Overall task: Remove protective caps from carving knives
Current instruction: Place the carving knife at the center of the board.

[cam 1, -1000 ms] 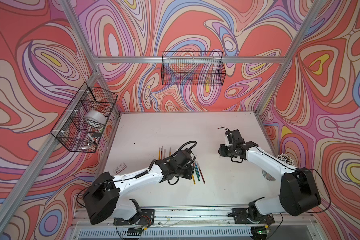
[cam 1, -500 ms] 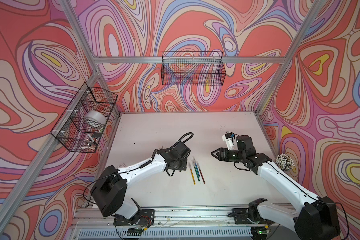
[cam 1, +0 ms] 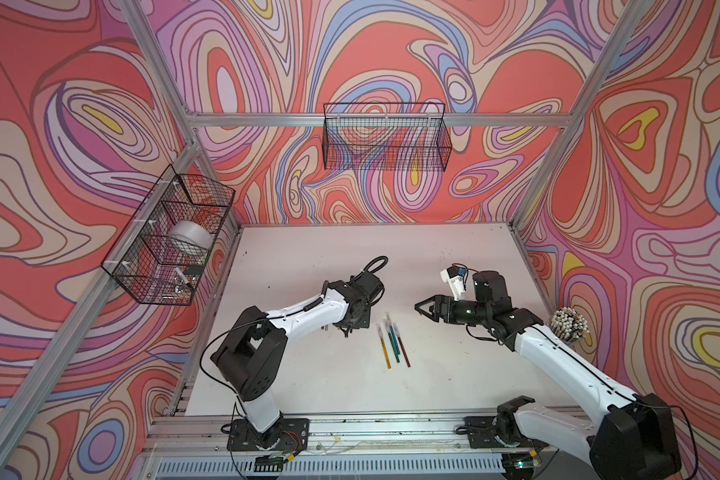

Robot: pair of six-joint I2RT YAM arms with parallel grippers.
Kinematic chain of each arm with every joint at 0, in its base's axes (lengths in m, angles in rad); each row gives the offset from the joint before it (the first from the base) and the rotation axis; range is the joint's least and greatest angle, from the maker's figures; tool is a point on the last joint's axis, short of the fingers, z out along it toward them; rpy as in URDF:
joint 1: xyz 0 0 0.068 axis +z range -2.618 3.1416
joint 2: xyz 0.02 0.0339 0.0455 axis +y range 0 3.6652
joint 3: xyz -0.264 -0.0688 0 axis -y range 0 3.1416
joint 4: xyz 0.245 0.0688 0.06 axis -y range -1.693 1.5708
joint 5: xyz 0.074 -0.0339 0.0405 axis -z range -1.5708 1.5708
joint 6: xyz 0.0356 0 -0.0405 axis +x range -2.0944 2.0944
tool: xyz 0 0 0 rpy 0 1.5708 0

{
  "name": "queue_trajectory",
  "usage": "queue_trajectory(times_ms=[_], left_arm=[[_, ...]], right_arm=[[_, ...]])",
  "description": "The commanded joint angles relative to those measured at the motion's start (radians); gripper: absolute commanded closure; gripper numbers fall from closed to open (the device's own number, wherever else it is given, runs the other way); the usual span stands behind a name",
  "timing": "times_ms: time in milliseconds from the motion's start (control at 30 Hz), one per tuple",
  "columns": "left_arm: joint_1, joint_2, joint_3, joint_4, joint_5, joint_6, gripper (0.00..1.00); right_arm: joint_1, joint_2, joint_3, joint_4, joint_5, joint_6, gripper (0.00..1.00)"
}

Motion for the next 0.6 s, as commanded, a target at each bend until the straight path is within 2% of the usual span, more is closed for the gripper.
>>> queue_trajectory(times_ms=[0, 567], left_arm=[[0.011, 0.035, 0.041, -0.052, -0.025, 0.009, 0.97], [0.076, 0.104, 0.038, -0.012, 0.001, 0.018, 0.96]], right_arm=[[-0.004, -0.004, -0.005, 0.001, 0.000, -0.011, 0.03], [-0.004, 0.013, 0.015, -0.021, 0.017, -0.029, 0.02]])
